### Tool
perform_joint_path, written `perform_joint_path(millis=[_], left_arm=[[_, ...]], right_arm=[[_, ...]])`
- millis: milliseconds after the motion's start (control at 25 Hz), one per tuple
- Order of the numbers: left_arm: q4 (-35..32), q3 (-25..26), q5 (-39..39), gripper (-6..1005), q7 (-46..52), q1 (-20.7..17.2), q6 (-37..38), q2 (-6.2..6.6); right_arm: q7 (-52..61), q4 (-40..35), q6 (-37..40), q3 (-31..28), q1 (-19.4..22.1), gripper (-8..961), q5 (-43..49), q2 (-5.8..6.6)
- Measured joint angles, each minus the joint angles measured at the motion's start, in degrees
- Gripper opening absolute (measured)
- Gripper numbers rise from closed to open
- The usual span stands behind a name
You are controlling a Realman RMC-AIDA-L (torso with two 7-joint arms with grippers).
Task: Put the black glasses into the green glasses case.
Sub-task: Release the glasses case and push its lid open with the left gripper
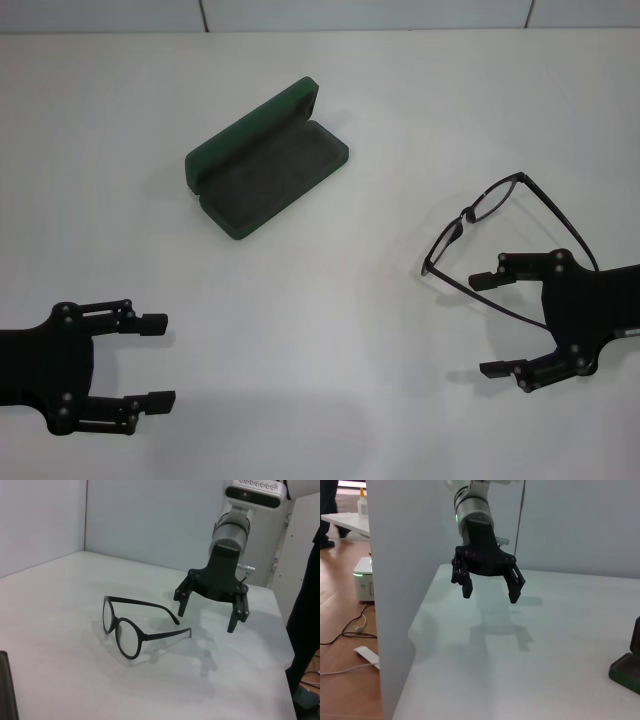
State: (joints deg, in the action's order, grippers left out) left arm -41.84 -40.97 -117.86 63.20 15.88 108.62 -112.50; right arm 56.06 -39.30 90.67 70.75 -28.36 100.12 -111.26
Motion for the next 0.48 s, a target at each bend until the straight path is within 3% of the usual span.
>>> perform_joint_path(millis=[480], left_arm=[[0.0, 0.0, 0.0, 807, 0.0, 0.0, -0.1, 0.05]], right_arm=[[0.0, 0.0, 0.3, 0.0, 0.2, 869, 0.0, -0.08]])
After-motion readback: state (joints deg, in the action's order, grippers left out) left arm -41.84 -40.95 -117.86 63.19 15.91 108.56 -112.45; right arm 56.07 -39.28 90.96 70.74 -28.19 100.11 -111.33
